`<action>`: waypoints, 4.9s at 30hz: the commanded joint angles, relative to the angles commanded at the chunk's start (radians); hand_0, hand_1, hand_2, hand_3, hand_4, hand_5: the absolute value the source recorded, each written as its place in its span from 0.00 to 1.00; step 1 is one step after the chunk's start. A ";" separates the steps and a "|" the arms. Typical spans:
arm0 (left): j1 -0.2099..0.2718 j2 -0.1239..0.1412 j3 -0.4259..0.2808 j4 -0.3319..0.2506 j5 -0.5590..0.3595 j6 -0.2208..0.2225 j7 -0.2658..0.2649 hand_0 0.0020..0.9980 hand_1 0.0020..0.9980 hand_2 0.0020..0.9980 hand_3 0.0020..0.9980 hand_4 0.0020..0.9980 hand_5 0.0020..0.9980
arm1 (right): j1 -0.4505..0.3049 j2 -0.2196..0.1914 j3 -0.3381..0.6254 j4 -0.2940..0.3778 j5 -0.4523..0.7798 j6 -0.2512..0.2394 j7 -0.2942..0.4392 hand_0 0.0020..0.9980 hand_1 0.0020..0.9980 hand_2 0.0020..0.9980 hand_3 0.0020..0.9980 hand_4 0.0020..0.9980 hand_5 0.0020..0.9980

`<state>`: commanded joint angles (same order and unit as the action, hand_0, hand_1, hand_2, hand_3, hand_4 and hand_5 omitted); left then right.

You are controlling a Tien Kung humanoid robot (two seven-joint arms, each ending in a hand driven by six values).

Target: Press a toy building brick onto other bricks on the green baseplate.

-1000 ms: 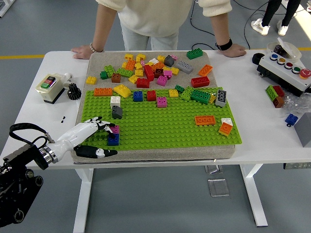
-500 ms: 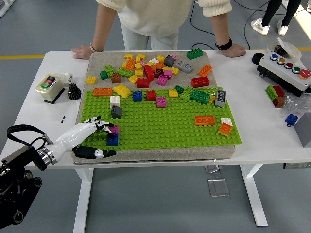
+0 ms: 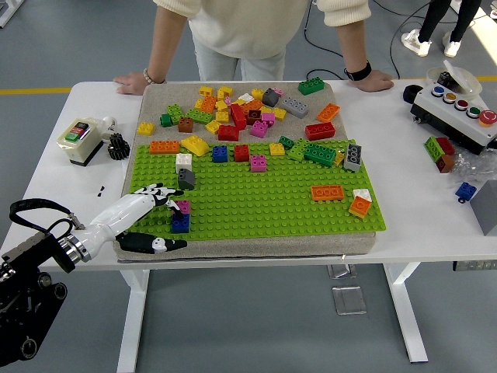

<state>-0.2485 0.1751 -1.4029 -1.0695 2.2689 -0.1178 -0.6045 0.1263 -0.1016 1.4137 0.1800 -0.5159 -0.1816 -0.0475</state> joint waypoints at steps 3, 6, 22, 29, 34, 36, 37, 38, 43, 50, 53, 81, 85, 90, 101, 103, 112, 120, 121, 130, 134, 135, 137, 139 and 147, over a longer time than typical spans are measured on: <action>0.002 0.001 -0.002 -0.018 0.000 0.022 -0.015 1.00 0.96 0.96 0.59 1.00 0.71 | 0.000 -0.001 0.001 0.000 0.000 0.000 -0.001 0.73 0.66 0.71 0.59 0.92 0.50; 0.004 0.004 0.001 -0.038 0.000 0.075 -0.041 1.00 0.97 0.95 0.60 1.00 0.71 | 0.000 -0.001 0.002 0.000 0.001 0.000 -0.001 0.74 0.66 0.71 0.59 0.92 0.50; 0.004 0.021 0.044 0.031 0.000 0.285 -0.041 1.00 0.97 0.94 0.60 1.00 0.72 | 0.000 0.000 0.001 0.000 0.002 -0.005 -0.004 0.74 0.66 0.71 0.59 0.92 0.50; 0.007 0.031 0.074 0.063 0.000 0.372 -0.041 1.00 0.97 0.94 0.60 1.00 0.72 | 0.001 0.001 -0.002 0.000 0.001 -0.008 -0.005 0.73 0.66 0.71 0.59 0.92 0.50; 0.025 0.036 0.091 0.064 0.000 0.392 -0.041 1.00 0.98 0.94 0.60 1.00 0.72 | 0.000 0.002 -0.004 0.000 0.001 -0.009 -0.007 0.74 0.66 0.71 0.59 0.92 0.50; 0.032 0.037 0.096 0.055 0.000 0.396 -0.041 1.00 0.98 0.94 0.60 1.00 0.72 | 0.000 0.002 -0.003 0.000 0.001 -0.009 -0.008 0.74 0.66 0.71 0.59 0.92 0.50; 0.034 0.037 0.098 0.052 0.000 0.397 -0.041 1.00 0.98 0.94 0.60 1.00 0.72 | -0.001 0.002 -0.003 0.000 0.001 -0.009 -0.008 0.74 0.66 0.71 0.59 0.92 0.50; 0.035 0.035 0.101 0.049 0.000 0.398 -0.041 1.00 0.98 0.94 0.60 1.00 0.72 | 0.000 0.002 -0.004 0.000 0.000 -0.009 -0.008 0.74 0.66 0.71 0.59 0.92 0.50; 0.035 0.028 0.108 0.052 0.000 0.398 -0.041 1.00 0.97 0.93 0.60 1.00 0.72 | 0.003 0.002 -0.005 0.000 0.000 -0.010 -0.007 0.74 0.66 0.71 0.59 0.92 0.50; 0.031 0.013 0.124 0.079 0.000 0.399 -0.041 1.00 0.97 0.93 0.60 1.00 0.72 | 0.001 0.004 -0.008 0.000 0.002 -0.008 -0.008 0.73 0.66 0.71 0.59 0.92 0.50; 0.024 0.007 0.129 0.094 0.000 0.400 -0.041 1.00 0.97 0.93 0.60 1.00 0.74 | 0.003 0.004 -0.008 0.000 0.003 -0.009 -0.007 0.73 0.66 0.71 0.59 0.92 0.50; -0.002 -0.003 0.127 0.177 0.000 0.409 -0.041 1.00 0.96 0.92 0.60 1.00 0.73 | 0.004 0.003 -0.002 0.000 0.006 -0.007 -0.007 0.74 0.66 0.71 0.59 0.92 0.50; -0.001 -0.002 0.126 0.172 0.000 0.406 -0.041 1.00 0.96 0.92 0.60 1.00 0.72 | 0.004 0.003 -0.001 0.000 0.007 -0.007 -0.008 0.74 0.66 0.71 0.59 0.92 0.50; 0.002 0.003 0.117 0.135 0.000 0.394 -0.041 1.00 0.95 0.91 0.60 1.00 0.72 | 0.004 0.003 0.001 0.000 0.007 -0.007 -0.005 0.74 0.66 0.71 0.59 0.92 0.50; 0.009 0.021 0.095 -0.005 0.000 0.355 -0.041 1.00 0.93 0.88 0.59 1.00 0.72 | 0.002 0.002 -0.001 0.000 0.008 -0.007 0.000 0.74 0.66 0.71 0.59 0.92 0.50; 0.006 0.023 0.094 -0.024 0.000 0.343 -0.041 1.00 0.93 0.88 0.59 1.00 0.72 | 0.003 0.002 -0.004 0.000 0.008 -0.007 0.001 0.74 0.66 0.71 0.59 0.92 0.50; -0.014 0.032 0.084 -0.042 -0.030 0.281 -0.041 1.00 0.90 0.86 0.59 1.00 0.71 | 0.006 0.000 -0.013 0.000 0.009 -0.001 -0.002 0.74 0.66 0.71 0.59 0.92 0.50; -0.034 0.036 0.077 -0.084 -0.159 0.212 -0.041 1.00 0.82 0.79 0.61 1.00 0.71 | 0.010 -0.002 -0.022 0.000 0.002 0.006 -0.007 0.74 0.66 0.71 0.59 0.92 0.50; -0.037 0.036 0.075 -0.091 -0.173 0.207 -0.041 1.00 0.82 0.79 0.61 1.00 0.71 | 0.010 -0.002 -0.023 0.000 0.000 0.007 -0.008 0.74 0.66 0.71 0.59 0.92 0.50; -0.054 0.026 0.070 -0.120 -0.221 0.187 -0.041 0.98 0.80 0.77 0.61 0.99 0.71 | 0.008 -0.002 -0.013 0.000 -0.002 0.012 -0.002 0.74 0.66 0.71 0.59 0.92 0.50; -0.052 0.024 0.073 -0.119 -0.224 0.183 -0.041 0.98 0.80 0.77 0.61 0.99 0.71 | 0.007 0.000 -0.007 0.000 0.001 0.009 0.004 0.73 0.66 0.71 0.59 0.92 0.50; -0.051 0.024 0.074 -0.119 -0.225 0.182 -0.041 0.98 0.80 0.77 0.61 0.99 0.71 | 0.006 0.000 -0.006 0.000 0.001 0.008 0.005 0.73 0.66 0.71 0.59 0.92 0.50; -0.051 0.023 0.073 -0.118 -0.229 0.178 -0.041 0.97 0.79 0.77 0.61 0.99 0.71 | 0.006 0.001 -0.004 0.000 0.002 0.005 0.007 0.73 0.66 0.71 0.59 0.92 0.50; -0.051 0.023 0.072 -0.120 -0.238 0.170 -0.041 0.97 0.79 0.77 0.61 0.99 0.71 | 0.006 0.000 -0.002 0.000 0.002 0.000 0.008 0.73 0.66 0.71 0.59 0.92 0.50; -0.057 0.024 0.083 -0.129 -0.258 0.147 -0.034 0.96 0.78 0.75 0.62 0.98 0.70 | 0.006 0.000 -0.012 0.000 -0.003 -0.003 0.005 0.73 0.66 0.71 0.59 0.92 0.50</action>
<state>-0.3056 0.1994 -1.3195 -1.1986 2.0112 0.0288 -0.6386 0.1323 -0.1015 1.4014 0.1800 -0.5185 -0.1845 -0.0423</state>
